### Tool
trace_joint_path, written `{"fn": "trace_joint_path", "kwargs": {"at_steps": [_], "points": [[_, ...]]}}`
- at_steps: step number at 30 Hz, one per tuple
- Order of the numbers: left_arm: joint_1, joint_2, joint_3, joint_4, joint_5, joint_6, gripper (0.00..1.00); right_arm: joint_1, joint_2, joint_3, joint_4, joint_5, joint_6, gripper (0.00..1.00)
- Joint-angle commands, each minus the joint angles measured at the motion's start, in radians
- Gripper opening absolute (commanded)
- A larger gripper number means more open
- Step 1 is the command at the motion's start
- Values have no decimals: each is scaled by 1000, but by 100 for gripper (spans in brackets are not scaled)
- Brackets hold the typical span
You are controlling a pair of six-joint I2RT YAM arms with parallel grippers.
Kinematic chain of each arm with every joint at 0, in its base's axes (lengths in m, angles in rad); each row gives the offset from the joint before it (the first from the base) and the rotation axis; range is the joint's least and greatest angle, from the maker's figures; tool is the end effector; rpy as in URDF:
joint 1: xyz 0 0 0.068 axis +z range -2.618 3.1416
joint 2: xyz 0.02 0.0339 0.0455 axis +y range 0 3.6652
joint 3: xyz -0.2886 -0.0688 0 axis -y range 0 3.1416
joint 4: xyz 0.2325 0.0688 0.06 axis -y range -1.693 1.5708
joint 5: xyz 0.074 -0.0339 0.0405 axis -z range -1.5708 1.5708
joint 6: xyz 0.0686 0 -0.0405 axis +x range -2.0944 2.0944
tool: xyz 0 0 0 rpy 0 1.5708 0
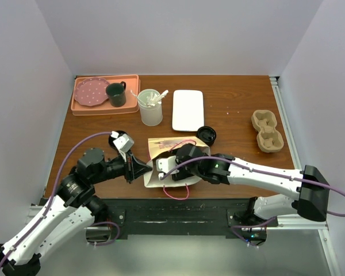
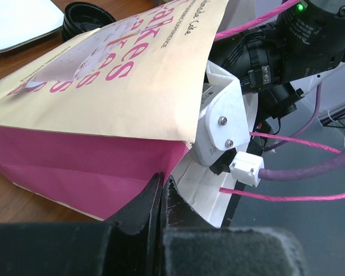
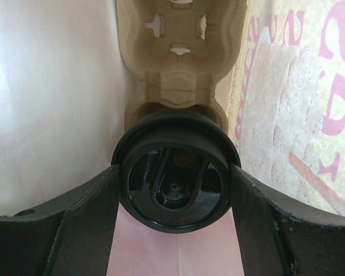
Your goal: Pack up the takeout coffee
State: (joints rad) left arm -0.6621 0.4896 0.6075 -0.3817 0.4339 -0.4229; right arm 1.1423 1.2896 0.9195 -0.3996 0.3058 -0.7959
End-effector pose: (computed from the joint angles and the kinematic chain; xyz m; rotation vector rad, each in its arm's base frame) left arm 0.0774 -0.0969 0.3006 0.5575 1.8902 -1.1350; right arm 0.1345 0.2447 0.2656 -1.8098 1.4246 -0.1812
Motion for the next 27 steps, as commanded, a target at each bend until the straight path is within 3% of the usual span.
{"fn": "trace_joint_path", "kwargs": {"at_steps": [1,18,27], "points": [[-1,14,35,23,14,21,0,-27,28,16,41,-56,-26,36],[-1,23,63,24,23,-13,0,-56,88,-16,160,-40,-43,38],[1,26,60,21,26,-22,0,-72,80,-48,179,-24,-26,56]]}}
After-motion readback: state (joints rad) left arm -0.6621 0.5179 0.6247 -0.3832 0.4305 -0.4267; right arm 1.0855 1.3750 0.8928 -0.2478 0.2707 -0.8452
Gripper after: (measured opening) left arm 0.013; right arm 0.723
